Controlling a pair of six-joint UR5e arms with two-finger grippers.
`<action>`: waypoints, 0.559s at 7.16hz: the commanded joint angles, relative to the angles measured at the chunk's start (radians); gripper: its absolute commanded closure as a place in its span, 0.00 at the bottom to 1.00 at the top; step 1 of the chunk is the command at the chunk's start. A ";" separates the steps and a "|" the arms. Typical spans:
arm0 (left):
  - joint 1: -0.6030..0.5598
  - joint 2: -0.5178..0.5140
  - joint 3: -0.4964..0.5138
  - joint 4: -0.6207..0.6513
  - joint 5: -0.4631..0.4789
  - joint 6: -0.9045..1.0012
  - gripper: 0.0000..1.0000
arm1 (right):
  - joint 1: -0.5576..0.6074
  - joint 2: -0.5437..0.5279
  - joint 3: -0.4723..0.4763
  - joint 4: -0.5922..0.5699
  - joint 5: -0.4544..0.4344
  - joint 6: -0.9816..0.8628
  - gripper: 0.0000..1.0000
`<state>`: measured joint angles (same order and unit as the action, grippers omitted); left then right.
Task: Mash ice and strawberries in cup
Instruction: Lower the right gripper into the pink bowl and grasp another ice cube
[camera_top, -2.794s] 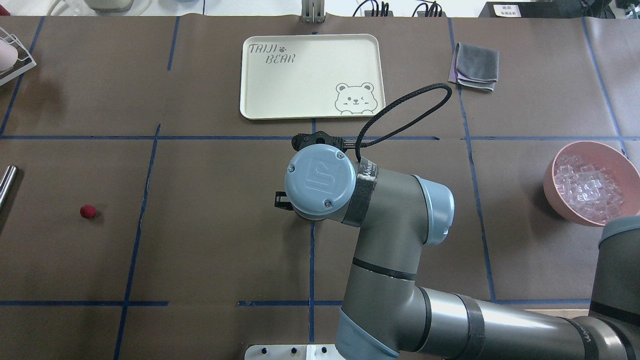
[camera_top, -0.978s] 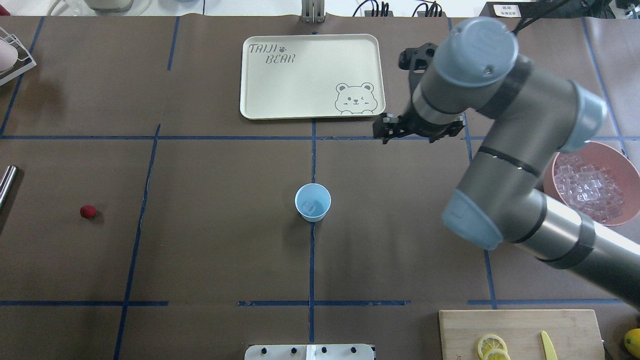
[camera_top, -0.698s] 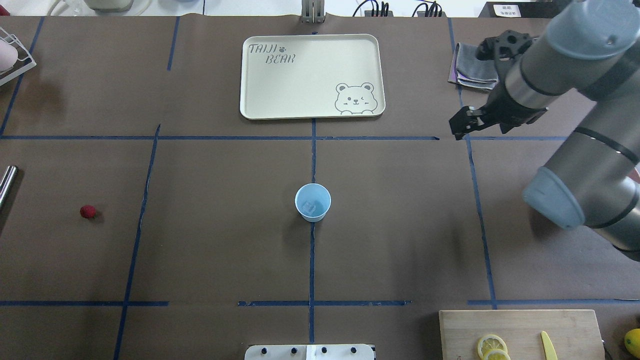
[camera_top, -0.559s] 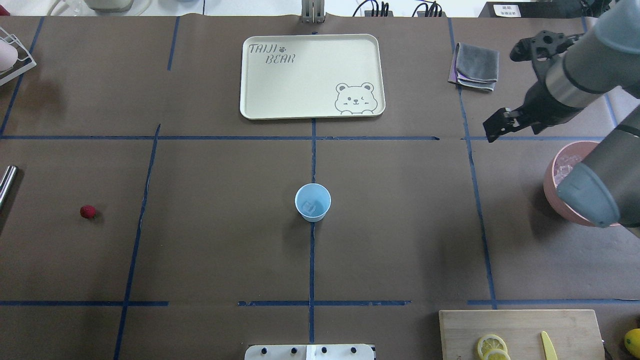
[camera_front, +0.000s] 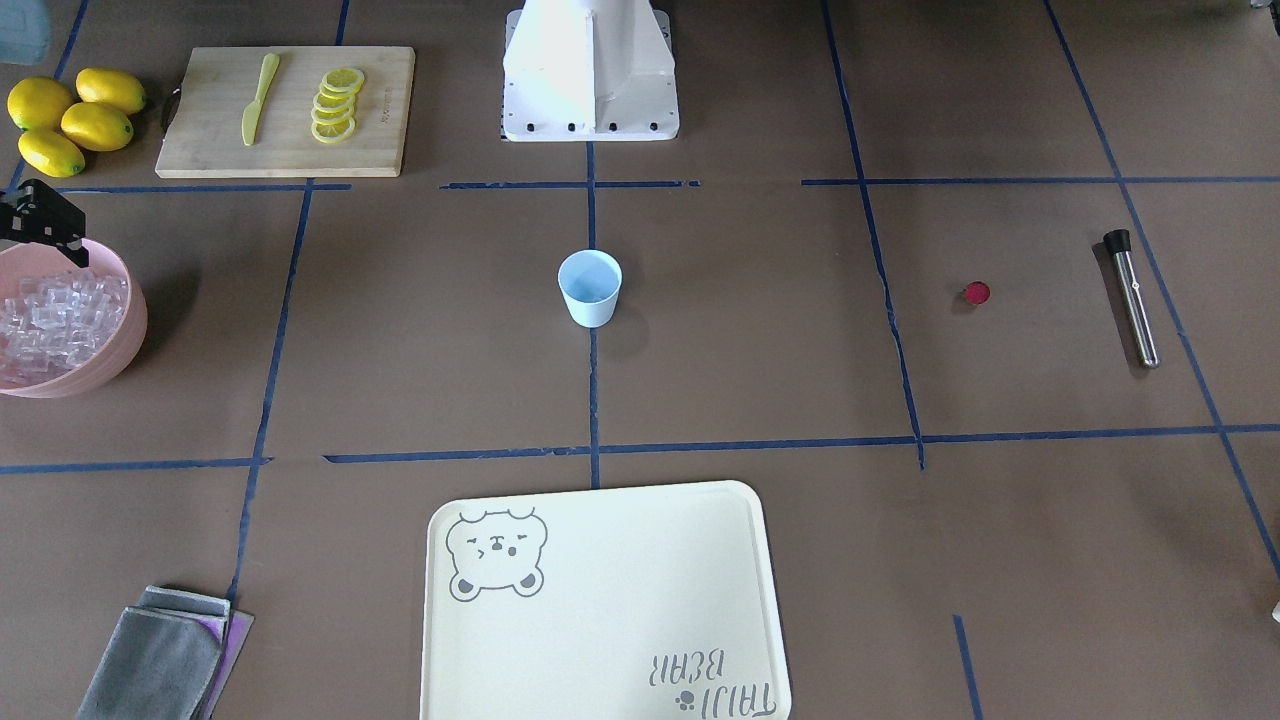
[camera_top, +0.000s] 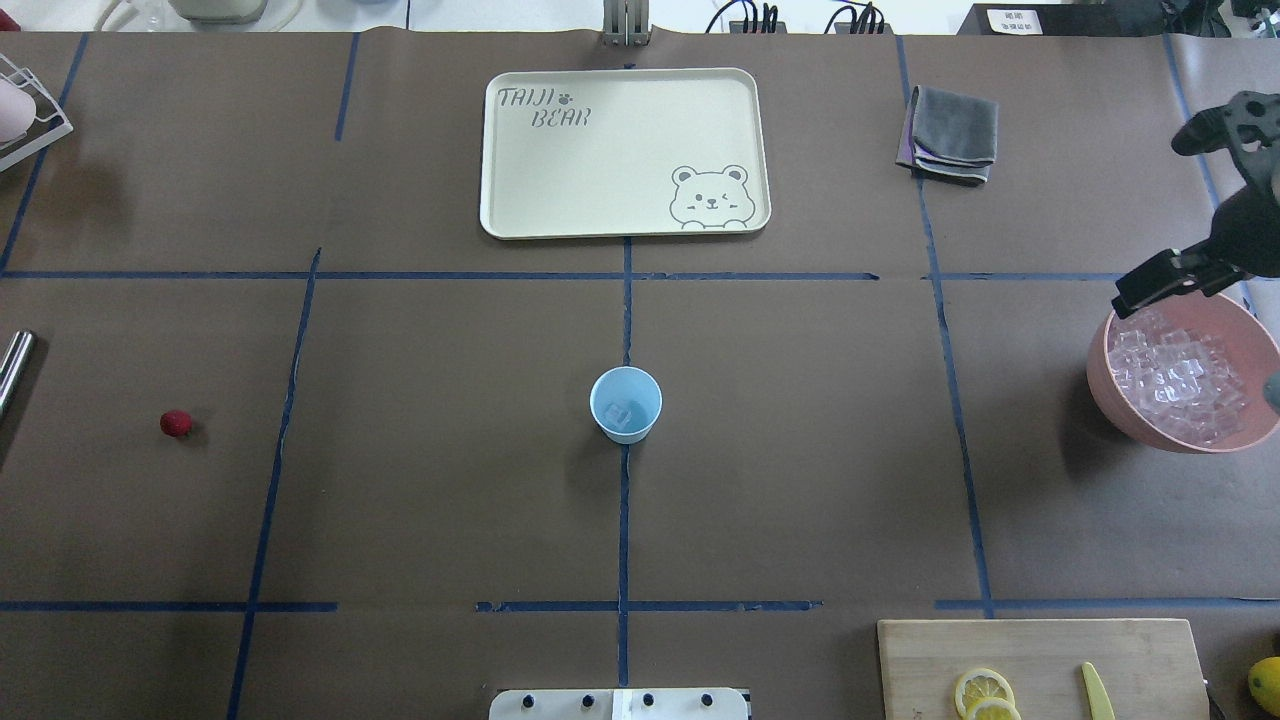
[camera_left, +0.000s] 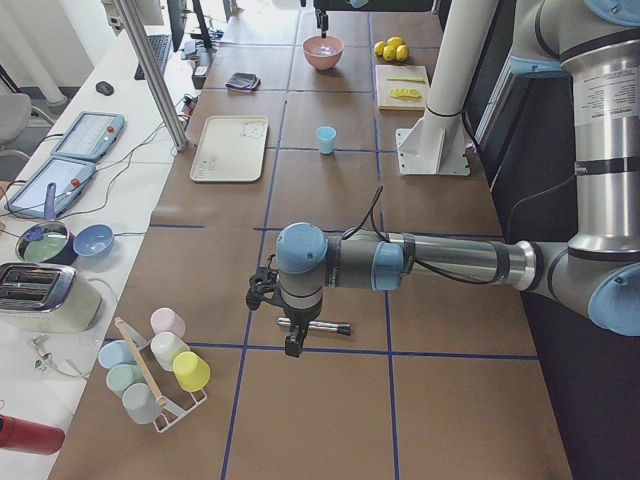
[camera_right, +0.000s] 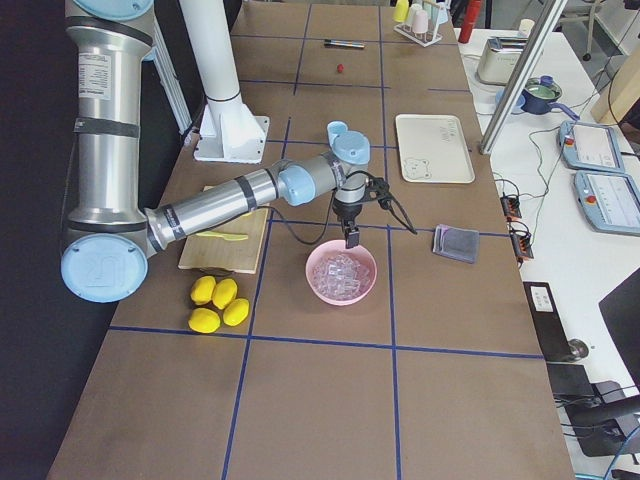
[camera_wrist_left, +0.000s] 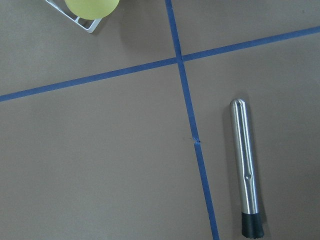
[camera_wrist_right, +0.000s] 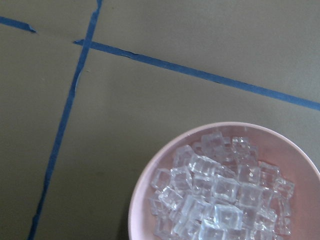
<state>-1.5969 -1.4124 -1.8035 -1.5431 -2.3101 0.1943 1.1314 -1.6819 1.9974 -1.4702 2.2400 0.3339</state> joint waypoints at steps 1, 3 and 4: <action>0.000 0.000 -0.004 0.000 0.000 0.001 0.00 | 0.002 -0.059 -0.047 0.105 0.001 0.058 0.07; 0.000 -0.002 -0.004 0.000 0.000 0.001 0.00 | -0.034 -0.061 -0.104 0.259 -0.003 0.199 0.15; 0.000 -0.002 -0.004 0.000 0.000 0.001 0.00 | -0.077 -0.058 -0.127 0.264 -0.025 0.221 0.19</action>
<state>-1.5969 -1.4138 -1.8069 -1.5432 -2.3102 0.1948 1.0980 -1.7409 1.9009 -1.2426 2.2336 0.5097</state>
